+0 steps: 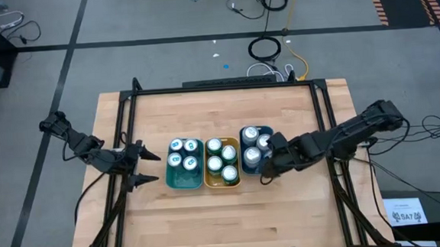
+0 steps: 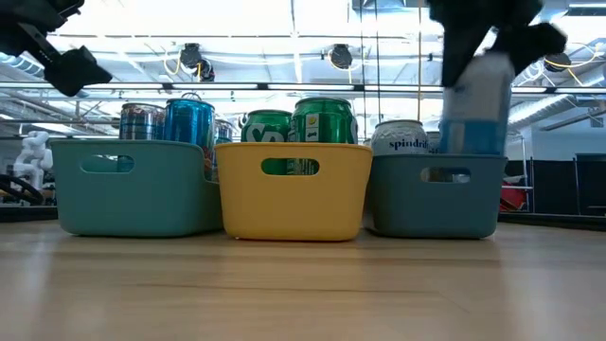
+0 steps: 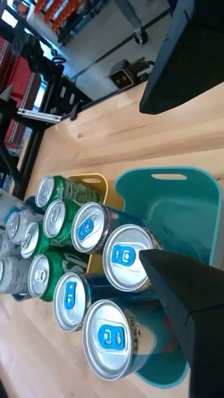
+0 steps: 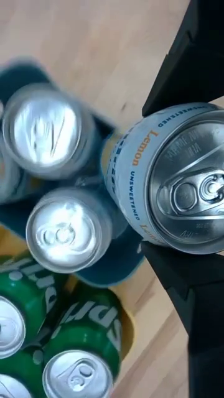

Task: Sort soda cans
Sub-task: Put the blue and white soda can into the dark blue bin, then return to Home Position

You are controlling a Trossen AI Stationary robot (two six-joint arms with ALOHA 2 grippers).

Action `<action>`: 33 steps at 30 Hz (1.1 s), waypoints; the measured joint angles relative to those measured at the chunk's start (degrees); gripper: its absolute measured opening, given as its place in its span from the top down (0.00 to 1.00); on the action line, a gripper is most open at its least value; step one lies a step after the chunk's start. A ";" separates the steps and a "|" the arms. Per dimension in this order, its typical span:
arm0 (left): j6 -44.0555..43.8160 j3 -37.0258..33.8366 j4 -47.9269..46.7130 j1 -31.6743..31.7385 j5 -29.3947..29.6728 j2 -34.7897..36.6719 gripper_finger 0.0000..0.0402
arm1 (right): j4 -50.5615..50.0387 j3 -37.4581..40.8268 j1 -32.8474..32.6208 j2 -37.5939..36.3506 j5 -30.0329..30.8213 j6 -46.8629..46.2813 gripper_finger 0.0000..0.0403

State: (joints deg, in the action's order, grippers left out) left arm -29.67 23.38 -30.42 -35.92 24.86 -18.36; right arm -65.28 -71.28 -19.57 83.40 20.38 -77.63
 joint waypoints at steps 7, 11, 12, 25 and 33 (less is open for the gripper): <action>-0.04 0.00 0.82 0.00 0.07 0.01 0.05 | 10.88 7.40 3.53 -0.10 -1.62 4.05 0.27; -0.02 0.00 1.62 -0.01 0.07 0.01 0.05 | 12.45 9.24 4.23 0.07 -1.73 4.70 0.25; -0.02 0.00 1.56 0.02 0.07 -0.01 0.05 | 12.25 9.31 4.30 0.07 -1.66 4.77 0.23; -0.02 0.00 1.47 0.01 0.07 -0.01 0.05 | 11.29 9.28 5.08 -0.62 -6.54 4.86 0.10; 0.00 0.00 1.40 0.02 -0.11 -0.01 0.05 | 10.96 9.28 3.33 -9.40 -4.83 3.99 0.09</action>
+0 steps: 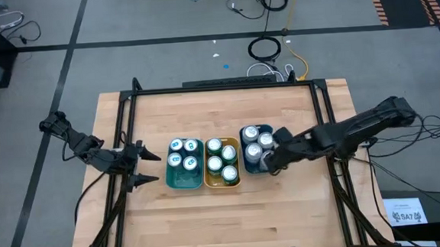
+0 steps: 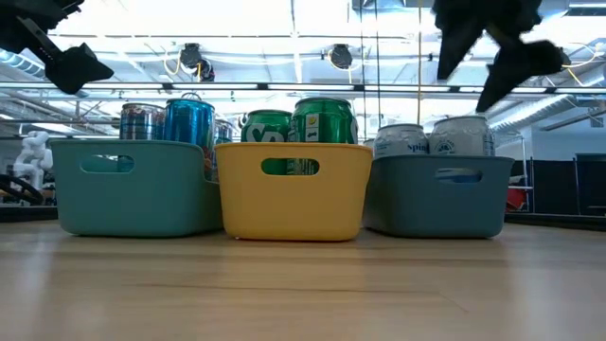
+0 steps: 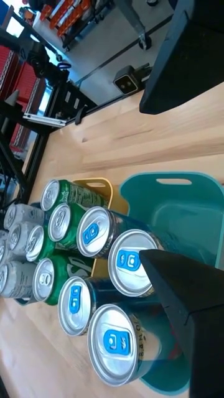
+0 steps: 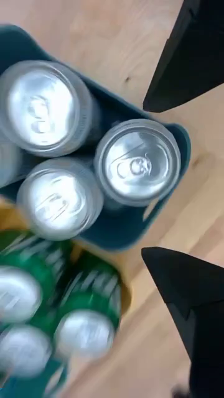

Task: Sort soda cans
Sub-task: Return to Home Position

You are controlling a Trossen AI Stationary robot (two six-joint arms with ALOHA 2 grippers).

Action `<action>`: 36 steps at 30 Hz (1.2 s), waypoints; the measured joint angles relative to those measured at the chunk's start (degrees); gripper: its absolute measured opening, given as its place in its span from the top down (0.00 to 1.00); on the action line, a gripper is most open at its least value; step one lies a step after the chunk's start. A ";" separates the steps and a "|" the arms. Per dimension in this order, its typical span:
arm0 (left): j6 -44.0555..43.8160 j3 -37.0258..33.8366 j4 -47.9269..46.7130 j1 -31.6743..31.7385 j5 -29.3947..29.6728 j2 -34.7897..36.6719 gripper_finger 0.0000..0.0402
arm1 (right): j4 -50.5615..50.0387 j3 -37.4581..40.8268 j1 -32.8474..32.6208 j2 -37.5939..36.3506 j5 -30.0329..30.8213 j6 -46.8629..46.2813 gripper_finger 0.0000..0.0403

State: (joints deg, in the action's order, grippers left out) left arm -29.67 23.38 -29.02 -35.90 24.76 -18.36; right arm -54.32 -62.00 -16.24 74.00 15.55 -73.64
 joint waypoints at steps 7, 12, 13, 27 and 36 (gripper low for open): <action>0.00 0.00 -0.08 -0.01 -0.29 0.02 0.05 | 0.13 -0.07 -3.76 -11.27 0.17 3.17 0.09; 0.06 0.00 -0.24 -0.01 -0.31 0.01 0.05 | -3.59 -0.09 -6.01 -16.05 -8.27 10.96 0.09; 0.04 0.00 -0.31 0.00 -0.33 0.01 0.05 | -4.95 -0.09 -6.35 -16.47 -8.06 11.47 0.09; 3.18 0.00 1.05 -0.01 -0.47 0.02 0.05 | -11.99 -0.07 -7.14 -16.37 3.75 29.87 0.09; 7.76 0.00 -3.17 0.00 3.97 1.64 0.05 | -17.20 0.58 -7.14 -17.37 15.11 34.60 0.09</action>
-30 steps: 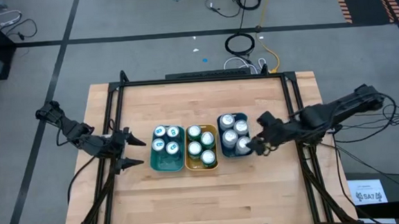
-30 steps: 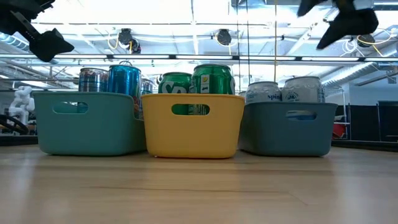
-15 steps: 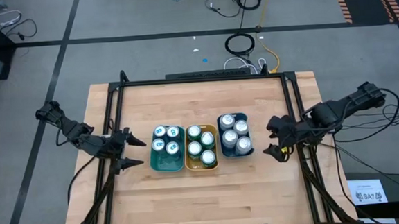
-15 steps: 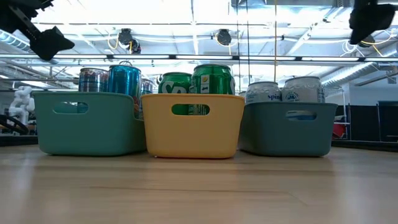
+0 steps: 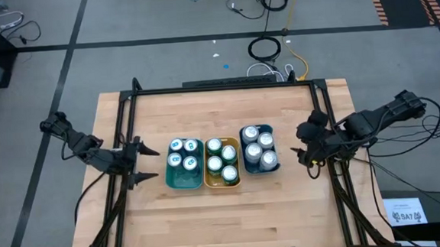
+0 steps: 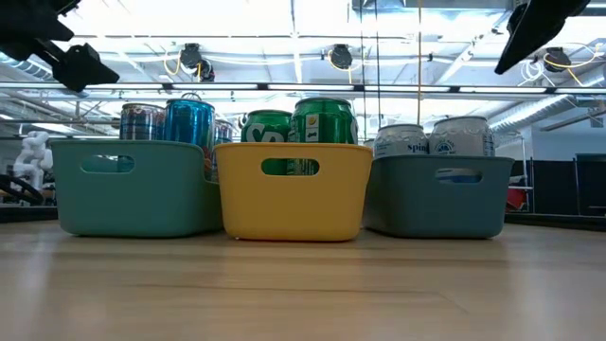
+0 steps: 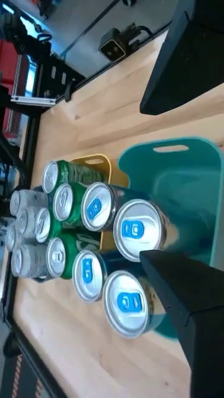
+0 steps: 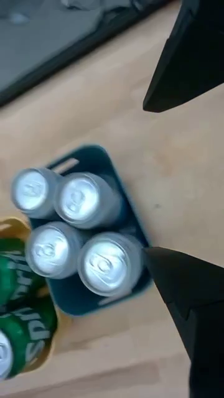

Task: Sort soda cans
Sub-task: Return to Home Position

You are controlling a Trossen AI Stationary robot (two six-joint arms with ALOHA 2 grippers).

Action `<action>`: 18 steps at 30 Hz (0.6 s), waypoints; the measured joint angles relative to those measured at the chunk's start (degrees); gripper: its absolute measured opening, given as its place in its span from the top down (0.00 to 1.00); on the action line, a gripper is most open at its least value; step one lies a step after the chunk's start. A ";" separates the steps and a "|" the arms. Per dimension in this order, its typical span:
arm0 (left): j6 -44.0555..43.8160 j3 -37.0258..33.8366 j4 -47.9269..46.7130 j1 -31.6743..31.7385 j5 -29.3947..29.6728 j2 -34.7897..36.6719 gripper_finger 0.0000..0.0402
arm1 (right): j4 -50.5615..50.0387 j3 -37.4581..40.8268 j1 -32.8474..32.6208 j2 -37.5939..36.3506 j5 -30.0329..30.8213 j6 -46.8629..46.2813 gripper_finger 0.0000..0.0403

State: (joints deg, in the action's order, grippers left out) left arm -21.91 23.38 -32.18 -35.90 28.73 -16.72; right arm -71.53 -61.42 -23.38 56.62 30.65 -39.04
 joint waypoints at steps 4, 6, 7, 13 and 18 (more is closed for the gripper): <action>1.81 0.00 -2.42 1.14 0.35 3.93 0.05 | 6.42 5.06 0.17 -4.95 3.91 4.23 0.09; 2.99 0.00 -3.34 2.32 1.43 6.88 0.05 | 10.82 9.32 0.58 -8.47 4.46 4.94 0.09; 3.35 0.00 -3.04 3.00 2.09 8.36 0.05 | 13.31 11.72 0.79 -10.39 4.43 5.45 0.09; 14.48 0.00 2.11 5.86 1.04 15.36 0.05 | 31.04 23.49 3.06 -19.67 3.77 14.08 0.09; 15.81 -0.78 3.15 7.79 0.54 16.30 0.05 | 33.40 26.83 7.48 -23.85 3.81 15.31 0.09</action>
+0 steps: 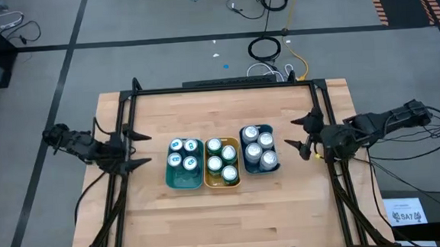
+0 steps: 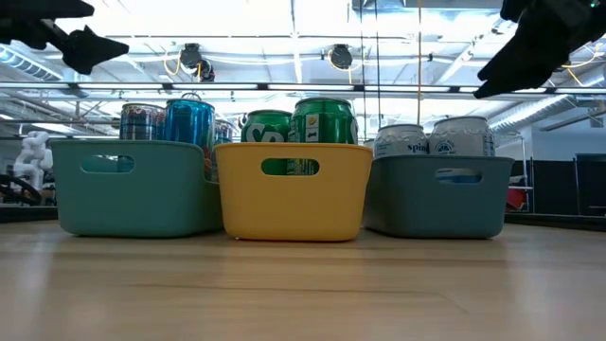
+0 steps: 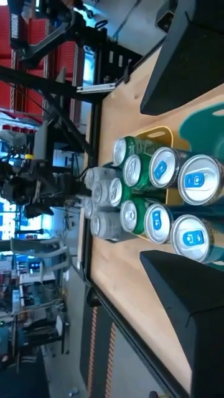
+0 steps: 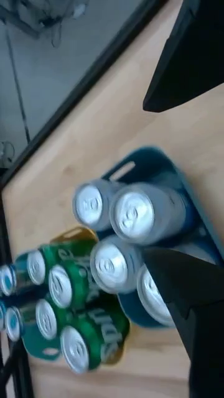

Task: Sort soda cans
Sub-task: Return to Home Position

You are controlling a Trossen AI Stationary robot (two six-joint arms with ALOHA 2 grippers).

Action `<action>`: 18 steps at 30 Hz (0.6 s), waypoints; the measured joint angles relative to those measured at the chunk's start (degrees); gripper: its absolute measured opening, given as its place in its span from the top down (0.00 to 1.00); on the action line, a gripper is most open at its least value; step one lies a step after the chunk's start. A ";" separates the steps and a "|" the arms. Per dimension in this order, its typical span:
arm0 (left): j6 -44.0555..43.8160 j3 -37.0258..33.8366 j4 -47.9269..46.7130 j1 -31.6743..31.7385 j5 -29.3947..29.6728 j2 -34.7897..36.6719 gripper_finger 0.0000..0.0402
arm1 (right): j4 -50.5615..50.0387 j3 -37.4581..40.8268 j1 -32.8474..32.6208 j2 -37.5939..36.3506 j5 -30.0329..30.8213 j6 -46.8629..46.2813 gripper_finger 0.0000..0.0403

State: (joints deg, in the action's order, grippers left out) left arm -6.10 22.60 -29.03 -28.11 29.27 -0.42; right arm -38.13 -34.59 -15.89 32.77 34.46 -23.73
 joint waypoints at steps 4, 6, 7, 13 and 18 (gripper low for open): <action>0.90 -4.14 5.64 1.55 -0.43 0.18 0.05 | 3.42 1.19 2.89 -2.52 -0.27 6.27 0.09; 0.71 -6.90 7.97 2.53 -0.55 0.28 0.05 | 4.73 1.42 4.35 -3.73 -0.81 8.42 0.09; 0.68 -8.19 9.33 3.10 -0.56 0.33 0.05 | 4.62 1.44 5.12 -4.29 -1.86 8.95 0.09; 2.29 -12.40 14.35 8.53 -2.18 0.37 0.05 | 4.53 1.47 9.48 -6.33 -8.90 10.63 0.09; 2.60 -13.96 16.70 15.42 -9.28 0.39 0.05 | 4.50 1.49 12.08 -6.50 -10.85 11.43 0.09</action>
State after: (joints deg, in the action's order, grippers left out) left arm -3.50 8.63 -12.33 -12.69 19.99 -0.03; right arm -33.63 -33.10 -3.81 26.27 23.62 -12.31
